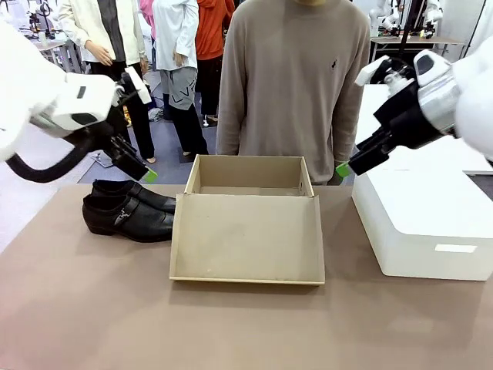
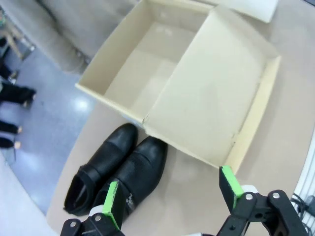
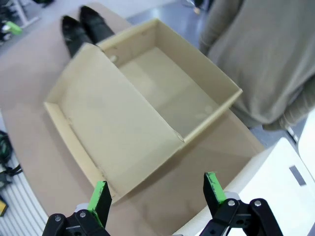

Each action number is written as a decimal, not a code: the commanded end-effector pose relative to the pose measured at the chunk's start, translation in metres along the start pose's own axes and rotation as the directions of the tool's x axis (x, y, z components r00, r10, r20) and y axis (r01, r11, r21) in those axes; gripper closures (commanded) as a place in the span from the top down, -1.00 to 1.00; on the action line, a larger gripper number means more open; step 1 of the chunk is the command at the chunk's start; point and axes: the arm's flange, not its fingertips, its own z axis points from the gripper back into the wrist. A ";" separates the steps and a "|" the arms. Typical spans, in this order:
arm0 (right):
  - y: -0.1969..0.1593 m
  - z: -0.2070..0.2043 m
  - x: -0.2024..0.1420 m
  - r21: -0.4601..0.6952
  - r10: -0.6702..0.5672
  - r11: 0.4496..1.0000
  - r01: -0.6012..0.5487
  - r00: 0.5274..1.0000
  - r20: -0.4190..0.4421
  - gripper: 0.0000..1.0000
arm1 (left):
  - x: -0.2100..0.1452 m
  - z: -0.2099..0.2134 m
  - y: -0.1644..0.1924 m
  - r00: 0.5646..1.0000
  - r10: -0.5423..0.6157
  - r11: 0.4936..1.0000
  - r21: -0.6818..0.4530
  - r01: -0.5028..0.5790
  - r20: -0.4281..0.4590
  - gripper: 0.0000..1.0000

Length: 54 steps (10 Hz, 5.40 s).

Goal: Pack the shoes into the box.
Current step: Place one shoe of the Shoes into the Shoes Box.

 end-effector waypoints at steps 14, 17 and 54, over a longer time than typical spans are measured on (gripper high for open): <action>-0.023 0.045 -0.017 0.125 0.029 0.991 -0.053 0.983 0.180 1.00 | -0.018 0.033 0.024 0.969 0.024 0.987 -0.162 0.017 0.247 1.00; -0.023 0.045 -0.017 0.125 0.029 0.991 -0.053 0.983 0.180 1.00 | -0.013 0.037 0.028 0.983 -0.014 0.992 -0.121 0.037 0.184 1.00; -0.023 0.045 -0.017 0.125 0.029 0.991 -0.053 0.983 0.180 1.00 | -0.009 -0.145 0.270 0.781 -0.472 0.862 -0.402 0.310 -0.408 1.00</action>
